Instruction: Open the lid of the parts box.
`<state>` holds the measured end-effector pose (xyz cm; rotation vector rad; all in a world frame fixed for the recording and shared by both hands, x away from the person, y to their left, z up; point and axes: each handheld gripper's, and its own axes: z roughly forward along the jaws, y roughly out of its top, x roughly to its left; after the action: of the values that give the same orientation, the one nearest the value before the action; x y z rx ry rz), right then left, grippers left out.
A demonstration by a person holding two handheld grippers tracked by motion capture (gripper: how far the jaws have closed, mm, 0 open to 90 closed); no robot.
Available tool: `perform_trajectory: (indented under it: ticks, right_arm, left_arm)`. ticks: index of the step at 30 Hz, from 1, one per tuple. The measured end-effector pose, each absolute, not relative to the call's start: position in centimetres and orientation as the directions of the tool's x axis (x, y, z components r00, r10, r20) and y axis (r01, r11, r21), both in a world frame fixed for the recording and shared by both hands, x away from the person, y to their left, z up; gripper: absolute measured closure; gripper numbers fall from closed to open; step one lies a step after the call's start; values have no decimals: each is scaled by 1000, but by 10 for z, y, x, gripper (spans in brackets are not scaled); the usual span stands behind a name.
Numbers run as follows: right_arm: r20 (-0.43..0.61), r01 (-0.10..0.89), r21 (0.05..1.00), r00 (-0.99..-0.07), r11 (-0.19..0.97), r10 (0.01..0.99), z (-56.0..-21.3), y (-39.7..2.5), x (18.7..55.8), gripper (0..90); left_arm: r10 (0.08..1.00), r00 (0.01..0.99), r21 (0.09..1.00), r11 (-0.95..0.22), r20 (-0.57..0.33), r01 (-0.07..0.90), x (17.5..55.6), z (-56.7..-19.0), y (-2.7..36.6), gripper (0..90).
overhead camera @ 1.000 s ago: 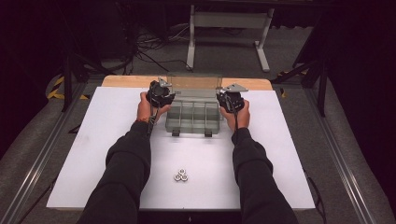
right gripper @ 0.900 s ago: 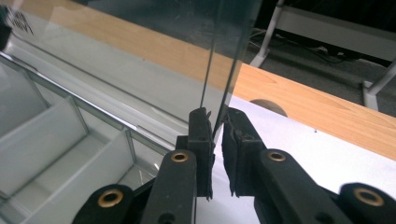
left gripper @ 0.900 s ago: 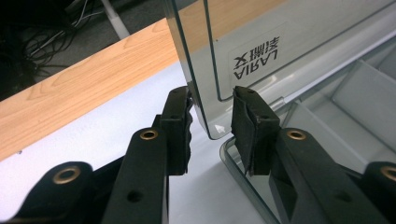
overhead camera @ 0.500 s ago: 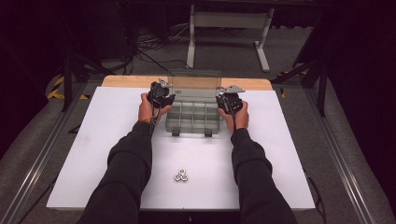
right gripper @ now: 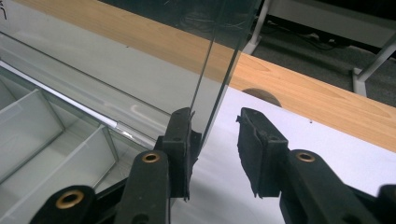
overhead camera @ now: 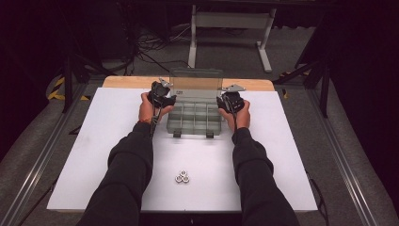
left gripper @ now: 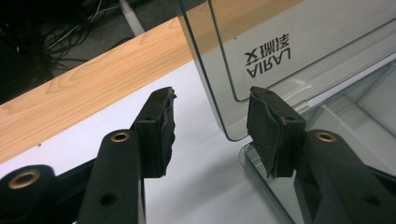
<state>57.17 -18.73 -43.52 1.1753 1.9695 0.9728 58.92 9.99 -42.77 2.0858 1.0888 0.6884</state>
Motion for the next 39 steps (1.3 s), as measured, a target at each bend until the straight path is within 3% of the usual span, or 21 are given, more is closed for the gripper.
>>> perform_trajectory:
  ticks: [13,22,39]
  right_arm:
    - [-138,443,837,-398,322,907,-433,-182,572,613]
    - [-132,433,842,-415,323,900,-429,-183,562,586]
    - [-149,351,878,-445,325,883,-397,-200,510,536]
  left_arm:
    - [855,502,759,-412,131,504,588,-427,103,527]
    - [825,535,744,-470,180,475,575,-422,101,500]
    - [759,592,763,-545,273,347,520,-389,116,414]
